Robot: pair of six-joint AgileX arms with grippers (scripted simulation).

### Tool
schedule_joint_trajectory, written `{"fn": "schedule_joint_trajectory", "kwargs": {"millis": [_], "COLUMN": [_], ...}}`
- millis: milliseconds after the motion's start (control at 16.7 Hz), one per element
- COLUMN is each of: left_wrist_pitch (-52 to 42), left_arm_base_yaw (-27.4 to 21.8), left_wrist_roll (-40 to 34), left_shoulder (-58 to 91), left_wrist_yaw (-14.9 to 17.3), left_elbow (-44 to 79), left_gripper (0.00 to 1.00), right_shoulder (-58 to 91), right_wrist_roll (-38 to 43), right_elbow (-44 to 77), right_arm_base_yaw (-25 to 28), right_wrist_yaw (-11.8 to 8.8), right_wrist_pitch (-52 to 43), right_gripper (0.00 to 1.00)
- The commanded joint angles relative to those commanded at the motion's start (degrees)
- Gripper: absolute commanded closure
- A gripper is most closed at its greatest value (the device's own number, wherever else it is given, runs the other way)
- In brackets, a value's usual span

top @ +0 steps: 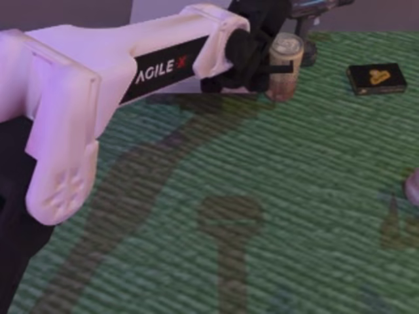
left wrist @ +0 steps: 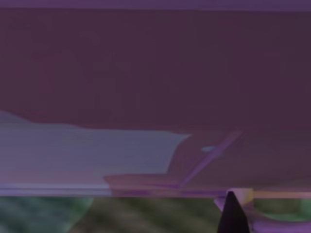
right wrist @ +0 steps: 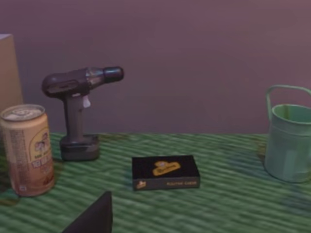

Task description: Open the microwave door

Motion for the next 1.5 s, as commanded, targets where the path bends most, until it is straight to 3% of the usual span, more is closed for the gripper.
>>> {"fn": "schedule_joint_trajectory", "kwargs": {"millis": [180, 240, 660, 1500], "left_wrist_pitch": [0.0, -0.44, 3.8, 3.84], "left_arm_base_yaw": [0.0, -2.11, -1.84, -1.84], "left_wrist_roll": [0.0, -0.11, -1.62, -1.64], "left_shoulder": [0.0, -1.62, -5.93, -5.97], "left_wrist_yaw": [0.0, 0.64, -1.15, -1.15], "left_elbow": [0.0, -3.33, -10.38, -10.43], "left_gripper": [1.0, 1.0, 1.0, 1.0], "right_shoulder": [0.0, 0.0, 0.0, 0.0], "right_wrist_roll": [0.0, 0.0, 0.0, 0.0], "right_elbow": [0.0, 0.0, 0.0, 0.0], "right_arm_base_yaw": [0.0, 0.0, 0.0, 0.0], "right_wrist_yaw": [0.0, 0.0, 0.0, 0.0], "right_wrist_pitch": [0.0, 0.0, 0.0, 0.0], "right_gripper": [0.0, 0.0, 0.0, 0.0]}}
